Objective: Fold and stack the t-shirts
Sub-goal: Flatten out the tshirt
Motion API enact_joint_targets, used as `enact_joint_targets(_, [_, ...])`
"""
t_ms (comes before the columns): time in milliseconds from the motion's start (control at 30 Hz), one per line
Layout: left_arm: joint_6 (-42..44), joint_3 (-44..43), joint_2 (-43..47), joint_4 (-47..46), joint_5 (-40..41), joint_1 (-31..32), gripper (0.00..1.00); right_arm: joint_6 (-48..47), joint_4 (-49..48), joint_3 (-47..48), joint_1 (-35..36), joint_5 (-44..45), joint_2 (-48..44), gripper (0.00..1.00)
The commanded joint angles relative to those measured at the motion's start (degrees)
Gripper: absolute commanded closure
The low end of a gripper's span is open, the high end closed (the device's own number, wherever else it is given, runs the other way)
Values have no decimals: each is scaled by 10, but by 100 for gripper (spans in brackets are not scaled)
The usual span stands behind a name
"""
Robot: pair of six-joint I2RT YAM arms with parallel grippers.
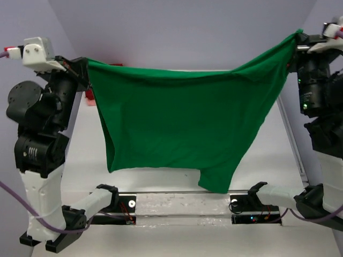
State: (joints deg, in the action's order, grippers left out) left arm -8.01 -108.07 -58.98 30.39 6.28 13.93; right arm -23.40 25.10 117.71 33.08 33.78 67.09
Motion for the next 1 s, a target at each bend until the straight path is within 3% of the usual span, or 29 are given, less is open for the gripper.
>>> enact_joint_targets(0, [6,-26,-53,-60,0,1,100,-37,-38,44,4,12,64,100])
enact_joint_targets(167, [13,-53,-111,-80,-7,2,100,-60,-47,109,4,9,132,100])
enact_joint_targets(333, [19,-46,-105,-82,0,10,100,-77,-52,116,29,20,140,100])
enact_joint_targets(633, [12,24,3,-67,10,25,100,-172,-127,23,156,146,38,100])
enact_joint_targets(767, [14,35,50,-43,15,25,100,-183,-141,-39,178,195,-3,100])
enact_joint_targets(967, [11,39,73,-17,23,25,100,-170,-121,-32,183,216,-18,100])
